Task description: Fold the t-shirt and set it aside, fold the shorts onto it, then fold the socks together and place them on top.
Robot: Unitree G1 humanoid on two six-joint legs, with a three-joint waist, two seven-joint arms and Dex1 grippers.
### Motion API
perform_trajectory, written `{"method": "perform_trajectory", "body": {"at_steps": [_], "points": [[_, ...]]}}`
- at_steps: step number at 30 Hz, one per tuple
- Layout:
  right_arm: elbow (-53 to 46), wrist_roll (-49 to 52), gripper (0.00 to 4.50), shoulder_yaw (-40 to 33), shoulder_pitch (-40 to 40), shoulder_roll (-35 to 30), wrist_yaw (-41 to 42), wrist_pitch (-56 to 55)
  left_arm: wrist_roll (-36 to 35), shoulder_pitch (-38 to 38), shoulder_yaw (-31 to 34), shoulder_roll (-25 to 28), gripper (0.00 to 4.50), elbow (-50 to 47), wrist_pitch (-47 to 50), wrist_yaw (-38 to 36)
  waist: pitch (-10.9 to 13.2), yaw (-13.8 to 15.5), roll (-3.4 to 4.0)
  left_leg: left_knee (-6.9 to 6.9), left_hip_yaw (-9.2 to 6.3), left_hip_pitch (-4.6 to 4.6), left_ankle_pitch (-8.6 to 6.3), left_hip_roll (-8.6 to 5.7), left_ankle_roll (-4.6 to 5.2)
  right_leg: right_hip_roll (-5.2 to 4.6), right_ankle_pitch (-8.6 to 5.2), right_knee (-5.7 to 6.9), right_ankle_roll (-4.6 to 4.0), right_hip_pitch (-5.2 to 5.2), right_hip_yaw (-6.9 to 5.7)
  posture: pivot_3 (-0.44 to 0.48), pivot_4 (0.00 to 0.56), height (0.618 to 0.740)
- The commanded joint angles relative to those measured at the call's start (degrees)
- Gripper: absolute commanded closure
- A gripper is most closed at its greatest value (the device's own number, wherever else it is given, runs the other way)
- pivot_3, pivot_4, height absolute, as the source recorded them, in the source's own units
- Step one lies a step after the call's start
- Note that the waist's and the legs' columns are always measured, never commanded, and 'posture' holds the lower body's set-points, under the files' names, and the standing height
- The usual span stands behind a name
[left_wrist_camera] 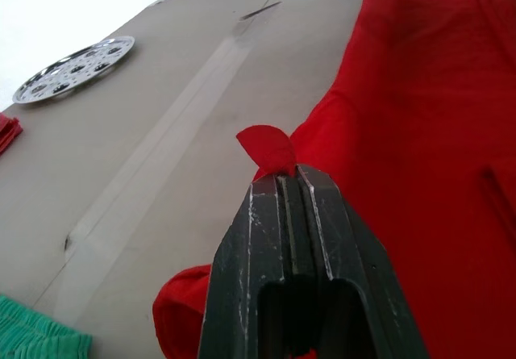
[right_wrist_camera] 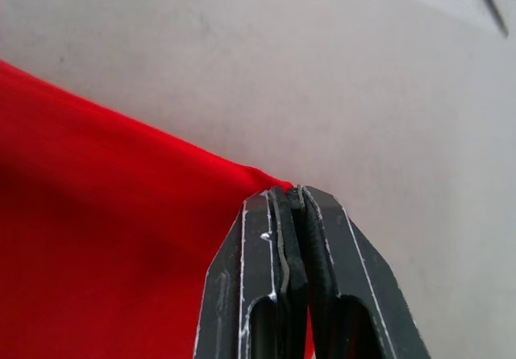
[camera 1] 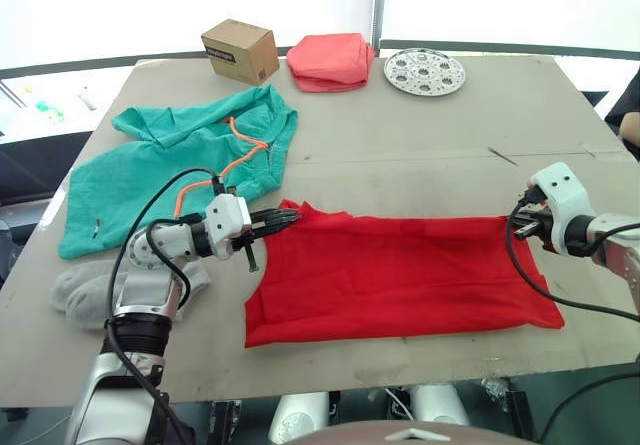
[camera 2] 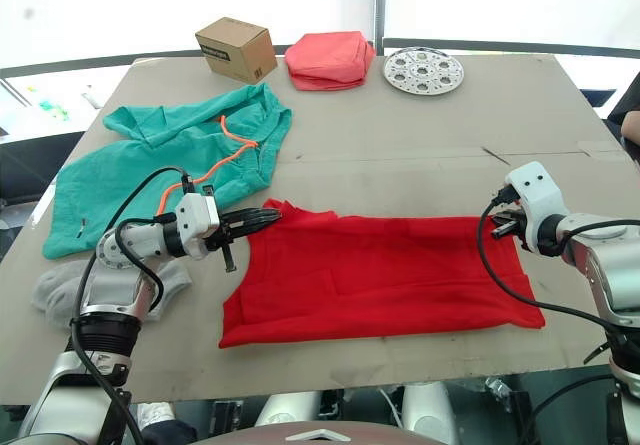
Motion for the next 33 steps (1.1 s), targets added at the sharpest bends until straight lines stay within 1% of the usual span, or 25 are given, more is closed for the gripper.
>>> {"method": "perform_trajectory", "body": {"at_steps": [1, 5, 9, 12, 13, 16, 17, 19, 21, 25, 27, 29, 31, 33], "points": [[-3.8, 0.1, 4.45, -2.2, 1.6, 0.1, -2.2, 1.6, 0.5, -0.4, 0.7, 0.7, 4.5, 0.9, -3.7, -0.3, 0.0, -0.1, -0.01, 0.0, 0.0, 0.0, 0.0, 0.0, 0.01, 0.0, 0.0, 0.01, 0.0, 0.0, 0.0, 0.0, 0.15, 0.736], [-4.6, -0.2, 4.45, -2.5, 3.5, -0.6, -3.6, 2.6, 1.7, -0.2, 0.3, 1.1, 4.5, 3.2, -9.6, -1.5, 0.0, -0.1, 0.0, -0.04, 0.04, -0.05, 0.07, 0.0, 0.1, 0.02, 0.05, 0.04, -0.08, -0.03, 0.01, 0.0, 0.15, 0.736], [-5.7, 1.4, 4.45, -4.8, 3.5, 0.2, -3.8, 4.7, 0.4, -0.5, 1.5, 0.5, 4.5, 4.4, -15.1, -1.7, 0.0, -0.1, 0.0, -0.06, 0.06, -0.05, 0.11, 0.01, 0.03, 0.04, 0.11, 0.04, -0.19, -0.03, 0.0, 0.0, 0.15, 0.736], [-6.8, 2.0, 4.45, -5.3, 4.2, -0.7, -3.3, 3.9, 0.3, -0.8, 1.4, 0.6, 4.5, 5.8, -22.3, -2.3, 0.0, -0.1, -0.01, -0.06, 0.06, -0.05, 0.06, 0.01, 0.11, 0.03, 0.06, 0.01, -0.09, -0.03, 0.01, 0.0, 0.15, 0.736], [-7.9, 2.2, 4.45, -5.3, 4.9, -1.2, -2.6, 2.1, 1.3, -1.3, 1.3, 0.8, 4.5, 7.4, -26.8, -2.2, 0.0, -0.1, 0.0, -0.05, 0.06, -0.05, 0.05, 0.01, 0.11, 0.02, 0.02, 0.01, -0.02, -0.03, 0.01, 0.0, 0.15, 0.736], [-9.8, 2.5, 4.45, -6.2, 6.2, -0.9, -1.6, -2.6, 3.7, -3.2, 1.1, 0.7, 4.5, 12.1, -35.3, -0.5, 0.0, -0.1, 0.0, -0.05, 0.04, -0.05, 0.05, 0.01, 0.12, 0.02, 0.0, 0.01, 0.0, -0.03, 0.0, 0.0, 0.15, 0.736], [-9.6, 2.5, 4.45, -6.5, 6.2, -0.3, -1.9, -3.6, 4.7, -4.0, 1.1, 0.3, 4.5, 13.5, -35.9, 1.0, 0.0, -0.1, 0.0, -0.05, 0.04, -0.05, 0.05, 0.01, 0.12, 0.02, 0.0, 0.01, 0.0, -0.03, 0.0, 0.0, 0.15, 0.736], [-7.9, 2.2, 4.45, -6.2, 5.3, 0.8, -2.8, -5.1, 7.9, -6.9, 2.0, -0.6, 4.5, 17.4, -33.2, 7.6, 0.0, -0.1, -0.01, -0.05, 0.03, -0.05, 0.05, 0.01, 0.13, 0.04, 0.01, 0.01, 0.01, -0.03, -0.01, 0.0, 0.15, 0.736], [-4.9, 1.4, 4.45, -5.6, 2.2, 2.3, -4.6, -6.7, 10.3, -10.8, 2.4, -1.0, 4.5, 21.4, -30.9, 13.0, 0.0, -0.1, -0.05, -0.03, 0.03, -0.05, 0.06, 0.0, 0.14, 0.06, 0.01, 0.03, 0.03, -0.02, -0.01, 0.0, 0.15, 0.736], [-0.4, -0.5, 4.45, -4.6, -3.0, 3.6, -6.5, -11.5, 14.2, -16.8, 1.8, -1.4, 4.5, 25.9, -30.8, 20.3, 0.0, -0.2, -0.07, 0.02, 0.08, -0.04, 0.07, -0.01, 0.16, 0.1, 0.03, 0.09, 0.05, -0.02, 0.02, 0.0, 0.15, 0.736], [0.4, -0.3, 4.45, -4.5, -4.5, 3.8, -6.6, -12.5, 14.5, -18.4, 1.2, -1.8, 4.5, 26.1, -31.6, 21.6, 0.0, -0.2, -0.07, -0.03, 0.11, -0.04, 0.08, 0.0, 0.15, 0.12, 0.03, 0.09, 0.03, -0.04, 0.03, 0.0, 0.15, 0.736], [-0.8, -0.1, 4.45, -4.5, -2.5, 2.4, -5.2, -13.7, 12.3, -16.6, -0.4, -1.6, 4.5, 23.0, -33.5, 18.9, 0.0, -0.2, -0.07, -0.07, 0.13, -0.04, 0.17, 0.0, -0.02, 0.13, 0.14, 0.09, -0.16, -0.05, 0.03, 0.0, 0.15, 0.736], [-2.8, 0.3, 4.45, -4.3, 1.8, 0.4, -2.9, -14.5, 10.2, -13.1, -2.1, -0.7, 4.5, 20.0, -35.3, 16.0, -0.1, -0.1, -0.07, -0.09, 0.16, -0.03, 0.23, 0.0, -0.14, 0.12, 0.14, 0.08, -0.18, -0.02, 0.03, 0.0, 0.15, 0.736], [-4.6, 0.2, 4.45, -4.0, 6.1, -1.0, -1.5, -15.7, 9.7, -9.8, -3.3, 0.5, 4.5, 18.7, -37.7, 14.5, 0.0, -0.2, -0.06, -0.16, 0.22, -0.03, 0.22, -0.01, -0.16, 0.09, 0.1, 0.01, -0.13, -0.01, 0.05, 0.0, 0.15, 0.736]]}}
